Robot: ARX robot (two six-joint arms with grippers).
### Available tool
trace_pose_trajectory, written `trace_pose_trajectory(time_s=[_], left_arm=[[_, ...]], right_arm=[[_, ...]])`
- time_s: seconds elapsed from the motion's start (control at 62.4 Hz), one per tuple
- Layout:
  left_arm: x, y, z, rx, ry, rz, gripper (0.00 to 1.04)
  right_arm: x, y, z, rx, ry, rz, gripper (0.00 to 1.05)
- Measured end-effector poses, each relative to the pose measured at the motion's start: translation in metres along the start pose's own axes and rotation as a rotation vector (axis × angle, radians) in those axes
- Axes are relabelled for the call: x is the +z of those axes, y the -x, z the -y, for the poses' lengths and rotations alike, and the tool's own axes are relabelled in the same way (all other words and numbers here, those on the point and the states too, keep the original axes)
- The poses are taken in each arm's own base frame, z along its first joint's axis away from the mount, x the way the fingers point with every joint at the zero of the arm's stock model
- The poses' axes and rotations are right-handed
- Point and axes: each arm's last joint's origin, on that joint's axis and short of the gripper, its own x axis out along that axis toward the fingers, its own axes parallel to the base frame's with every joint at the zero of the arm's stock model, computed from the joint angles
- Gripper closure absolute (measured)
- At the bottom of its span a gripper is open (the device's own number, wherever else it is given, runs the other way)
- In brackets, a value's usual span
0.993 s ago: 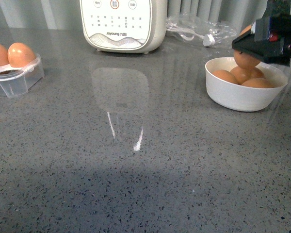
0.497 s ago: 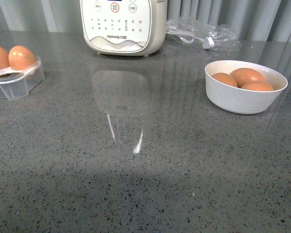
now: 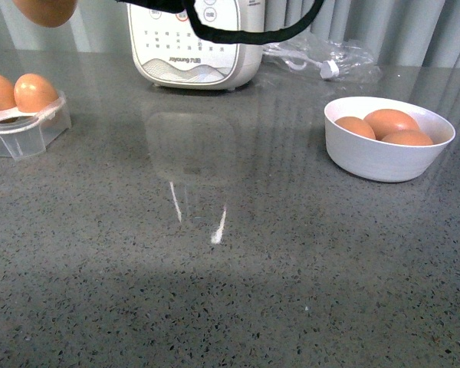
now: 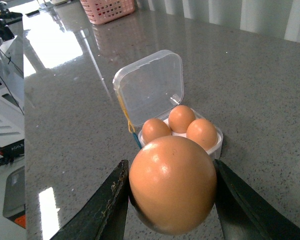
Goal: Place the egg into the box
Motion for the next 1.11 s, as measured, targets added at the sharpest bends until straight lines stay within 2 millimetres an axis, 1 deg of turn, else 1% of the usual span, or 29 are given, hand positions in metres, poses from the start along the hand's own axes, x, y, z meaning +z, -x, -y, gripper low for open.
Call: trace_pose_trajectory(time_s=[0.304,0.352,0.449,0.721,0.865,1.106], left_arm=[[0.0,0.0,0.0,0.0,0.0,0.0,0.07],[0.0,0.0,0.0,0.0,0.0,0.0,0.07],[0.0,0.0,0.0,0.0,0.0,0.0,0.07],[0.0,0.0,0.0,0.0,0.0,0.0,0.07],[0.0,0.0,0.0,0.0,0.0,0.0,0.07],[0.0,0.0,0.0,0.0,0.0,0.0,0.07]], right_arm=[[-0.004,-0.055,0.005,0.017,0.013,-0.034,0.63],[-0.004,-0.066,0.005,0.024,0.016,-0.035,0.63],[-0.004,-0.078,0.004,0.031,0.022,-0.036,0.63],[-0.005,-0.098,0.0,0.057,0.046,-0.035,0.63],[-0.011,-0.109,0.0,0.056,0.055,-0.047,0.63],[-0.014,-0.118,0.0,0.036,0.075,-0.044,0.63]])
